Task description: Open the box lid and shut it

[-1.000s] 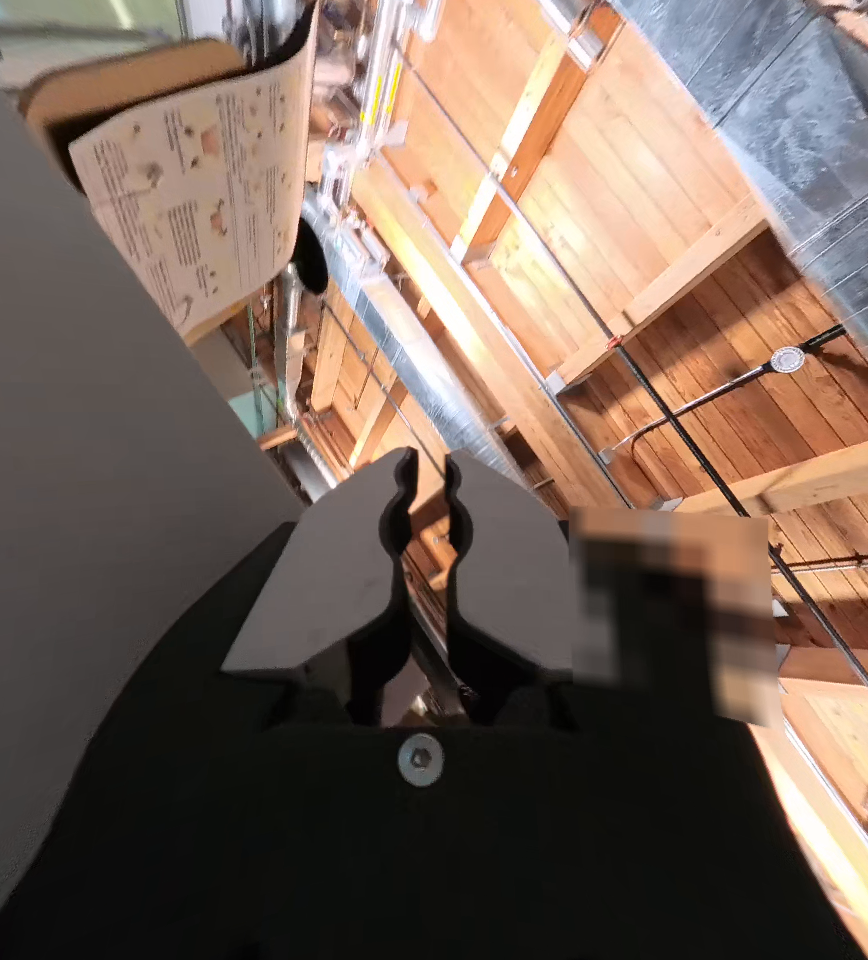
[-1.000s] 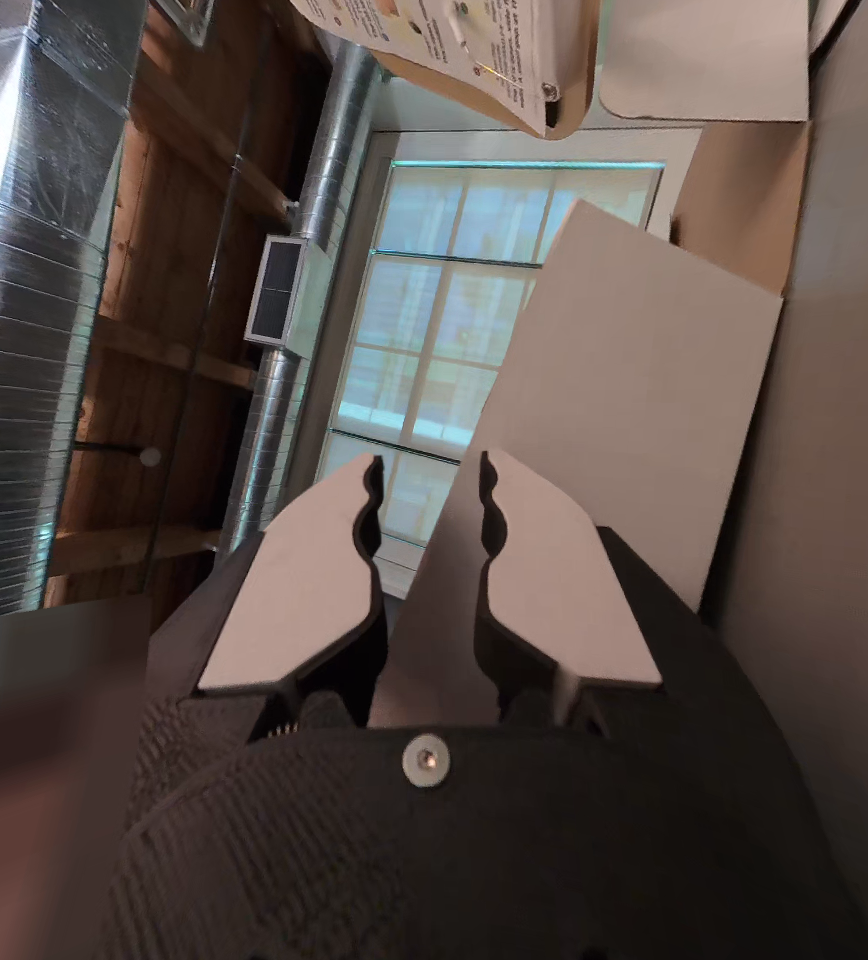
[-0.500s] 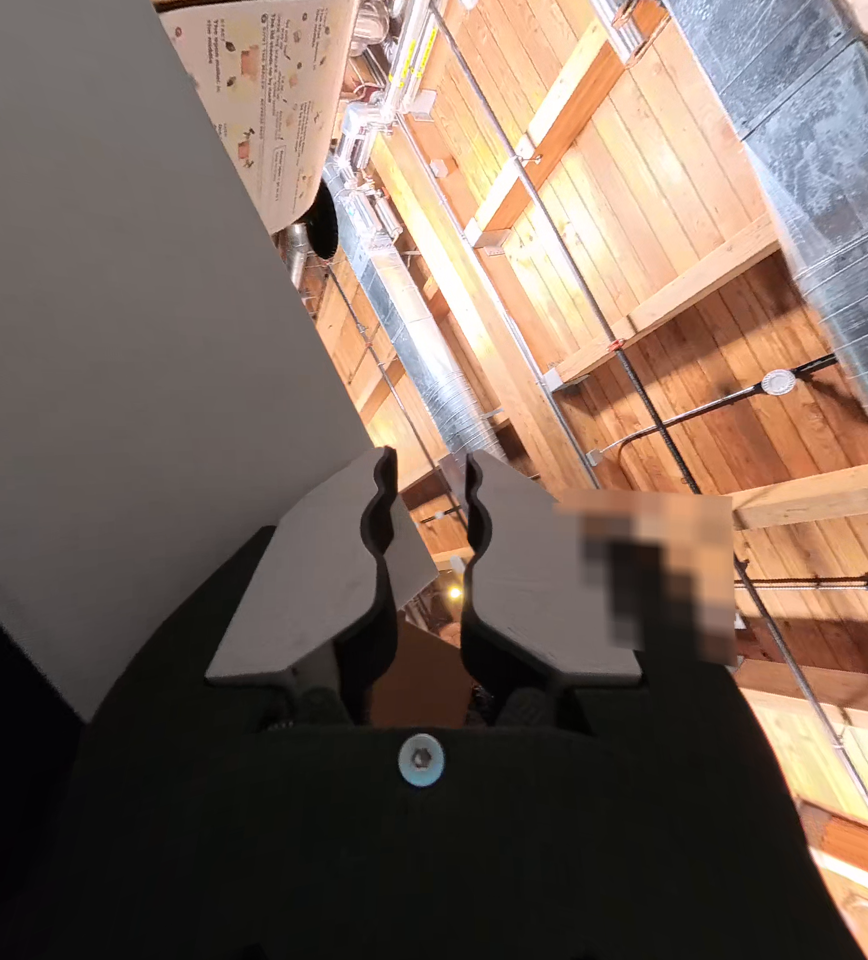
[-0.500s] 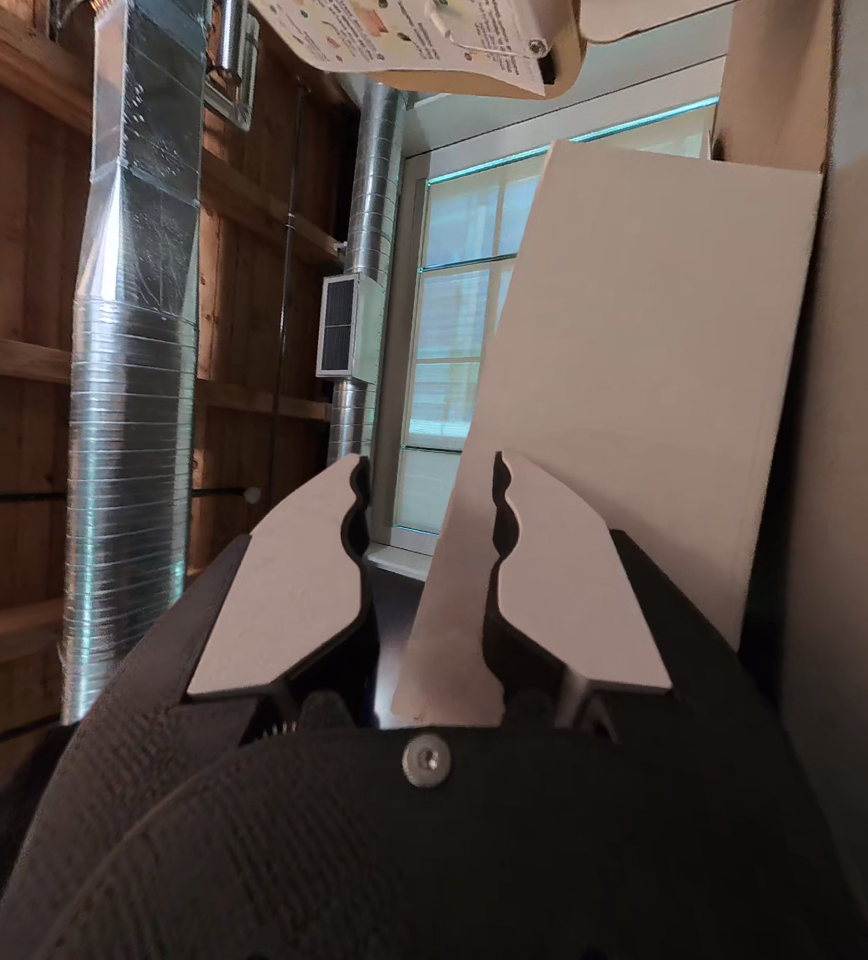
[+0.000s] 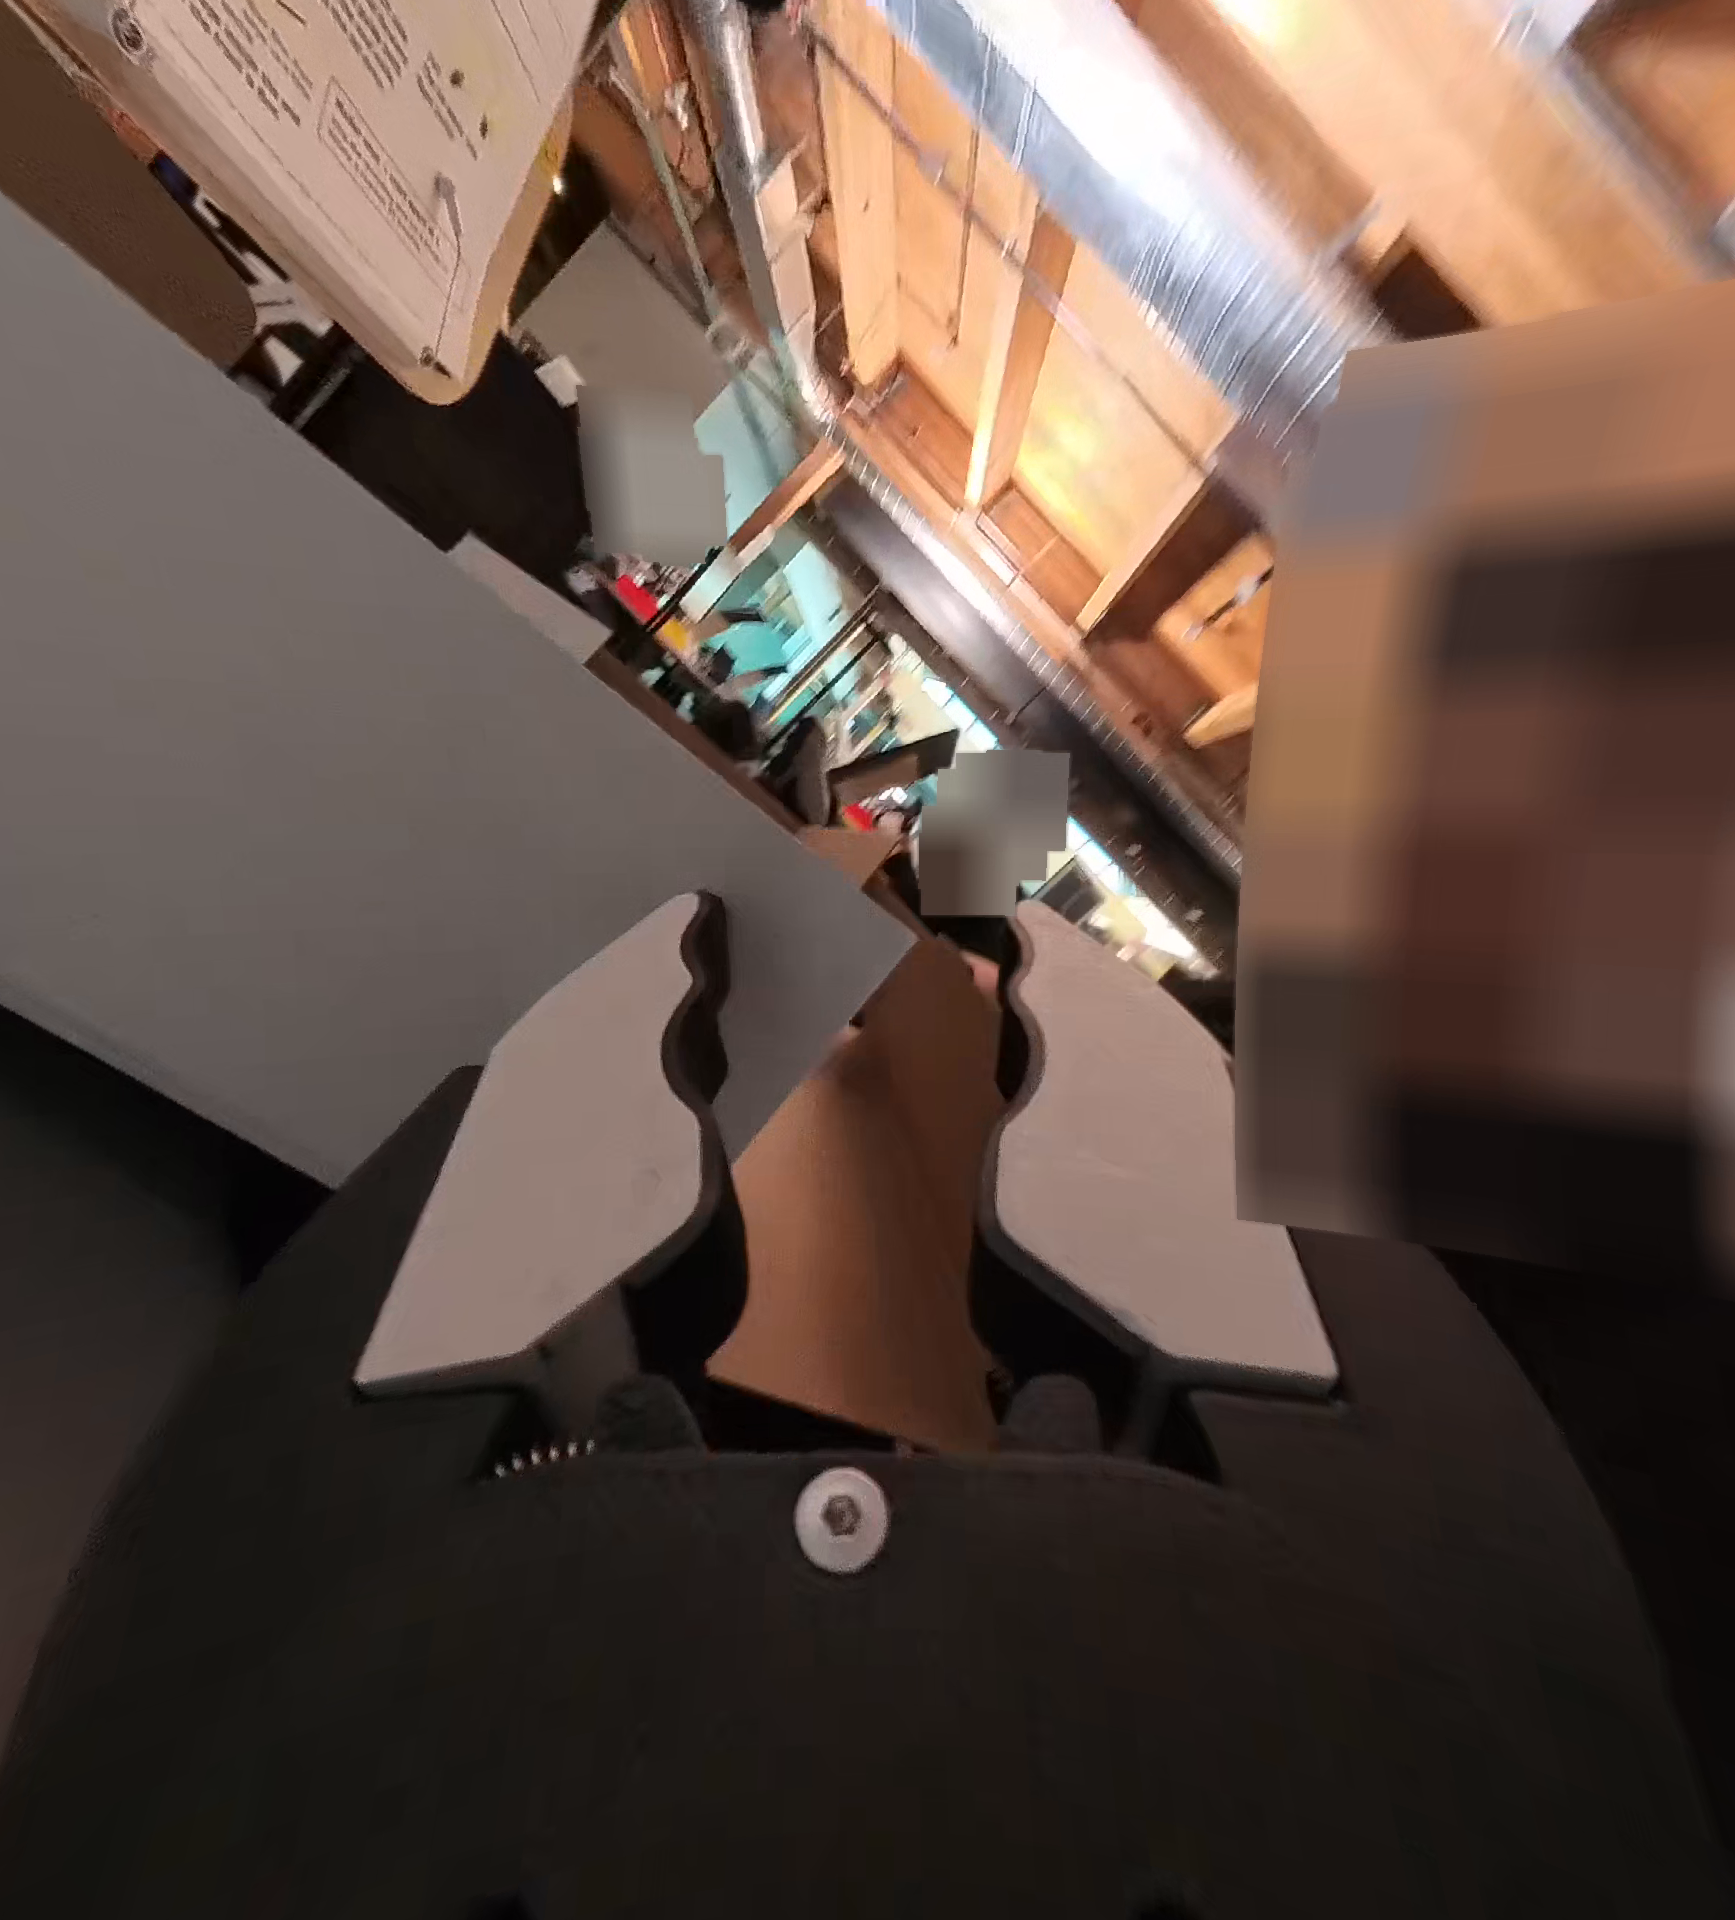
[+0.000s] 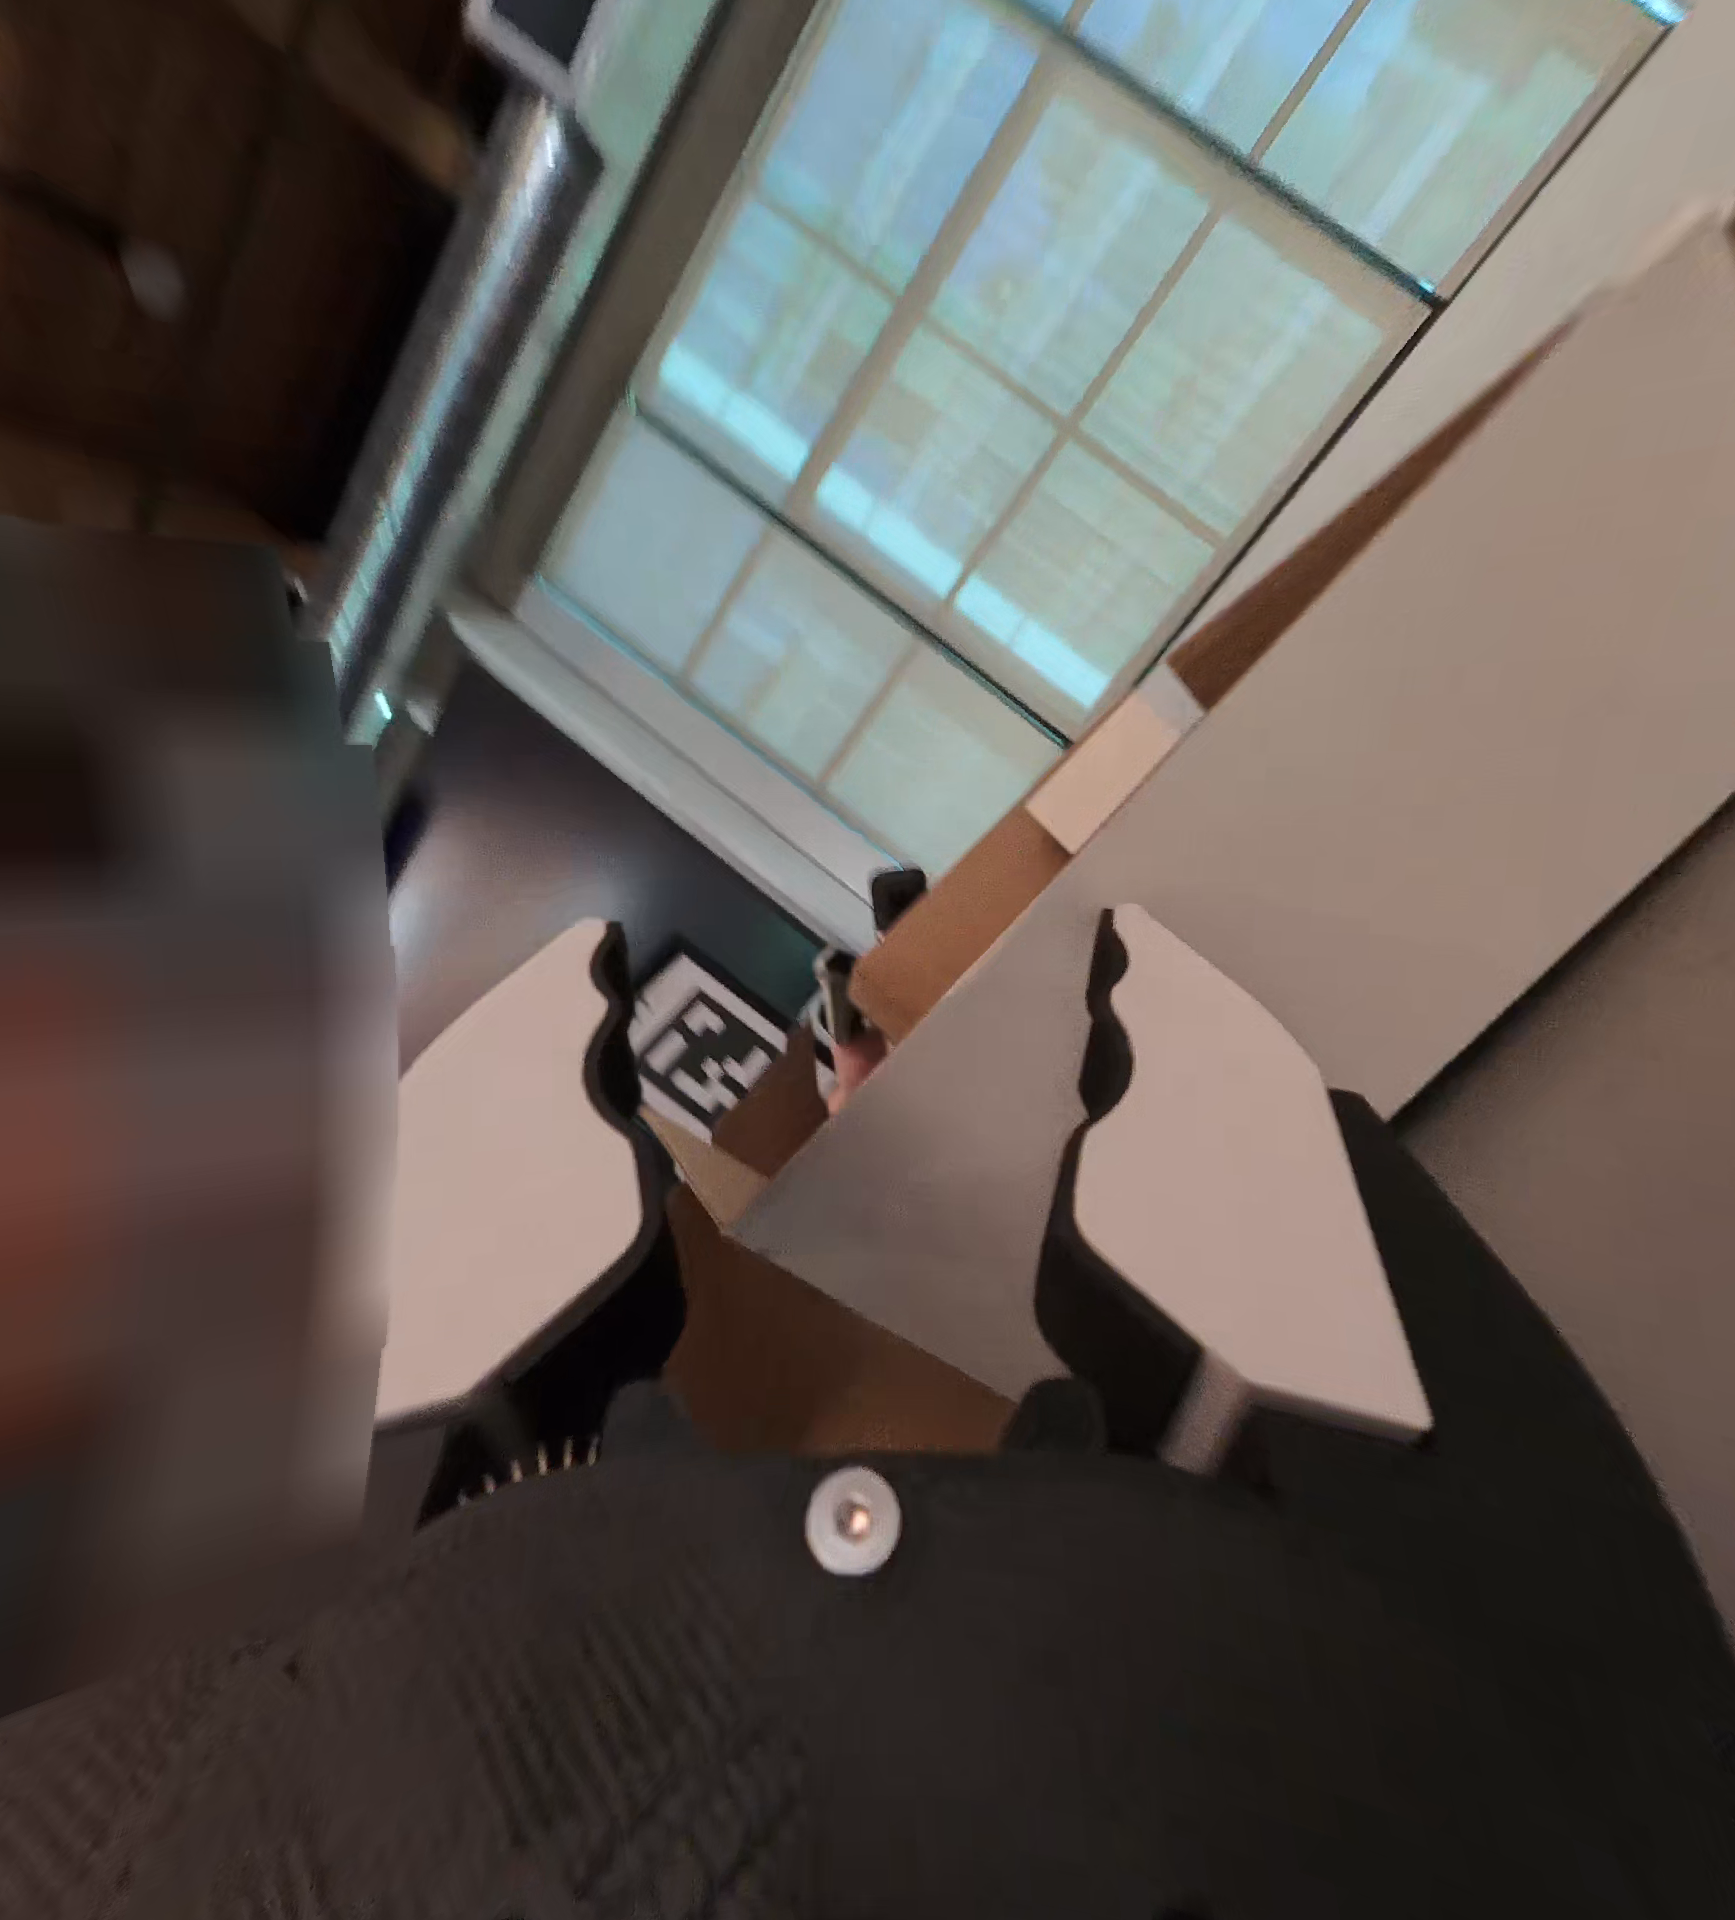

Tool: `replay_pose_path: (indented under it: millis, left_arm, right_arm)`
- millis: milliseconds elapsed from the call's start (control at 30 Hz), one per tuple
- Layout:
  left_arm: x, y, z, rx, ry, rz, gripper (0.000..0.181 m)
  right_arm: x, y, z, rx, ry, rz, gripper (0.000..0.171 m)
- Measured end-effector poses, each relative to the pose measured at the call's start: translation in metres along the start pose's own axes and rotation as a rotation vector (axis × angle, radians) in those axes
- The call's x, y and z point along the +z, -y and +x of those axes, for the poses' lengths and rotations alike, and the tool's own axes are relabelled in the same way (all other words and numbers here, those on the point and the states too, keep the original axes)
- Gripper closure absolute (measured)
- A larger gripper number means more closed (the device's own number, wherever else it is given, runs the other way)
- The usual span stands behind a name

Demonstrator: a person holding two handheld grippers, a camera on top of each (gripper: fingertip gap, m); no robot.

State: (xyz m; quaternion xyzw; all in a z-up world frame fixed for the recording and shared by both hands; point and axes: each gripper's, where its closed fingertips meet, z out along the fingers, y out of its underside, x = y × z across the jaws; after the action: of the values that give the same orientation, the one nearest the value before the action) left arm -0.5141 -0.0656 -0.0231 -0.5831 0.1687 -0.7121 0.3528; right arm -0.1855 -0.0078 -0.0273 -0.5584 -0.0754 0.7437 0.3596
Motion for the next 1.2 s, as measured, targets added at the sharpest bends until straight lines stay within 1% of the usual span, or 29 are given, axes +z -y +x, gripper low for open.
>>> replay_pose_path:
  millis: [33, 167, 333, 433, 500, 567, 667, 800, 900, 1067, 1200]
  left_arm:
    - [-0.001, -0.003, 0.001, 0.028, 0.008, -0.022, 0.127]
    - [-0.001, -0.015, 0.004, 0.095, 0.03, -0.07, 0.108]
    - [0.002, -0.027, 0.011, 0.213, 0.064, -0.113, 0.089]
    - [0.003, -0.037, 0.013, 0.28, 0.091, -0.163, 0.075]
    - [0.004, -0.043, 0.012, 0.339, 0.123, -0.187, 0.069]
    - [0.005, -0.046, 0.011, 0.378, 0.149, -0.193, 0.067]
    - [0.005, -0.047, 0.011, 0.383, 0.161, -0.184, 0.065]
    - [0.003, -0.05, 0.009, 0.42, 0.212, -0.187, 0.065]
    - [0.004, -0.054, 0.008, 0.456, 0.258, -0.199, 0.061]
    - [0.0, -0.059, 0.009, 0.45, 0.282, -0.185, 0.062]
    - [0.0, -0.058, 0.01, 0.44, 0.29, -0.178, 0.062]
  right_arm:
    - [-0.001, -0.005, -0.002, -0.063, -0.002, -0.047, 0.083]
    - [-0.004, -0.028, -0.004, -0.269, -0.027, -0.224, 0.074]
    - [-0.009, -0.053, -0.002, -0.536, -0.067, -0.393, 0.052]
    - [-0.01, -0.067, 0.002, -0.66, -0.094, -0.464, 0.038]
    - [-0.01, -0.073, 0.004, -0.699, -0.113, -0.483, 0.034]
    - [-0.008, -0.073, 0.003, -0.685, -0.118, -0.468, 0.033]
    - [-0.009, -0.069, 0.002, -0.641, -0.125, -0.429, 0.034]
    - [-0.013, -0.075, 0.004, -0.684, -0.184, -0.479, 0.035]
    - [-0.015, -0.077, 0.001, -0.711, -0.218, -0.499, 0.036]
    - [-0.028, -0.065, 0.005, -0.675, -0.268, -0.465, 0.04]
    - [-0.03, -0.06, -0.001, -0.638, -0.248, -0.443, 0.045]
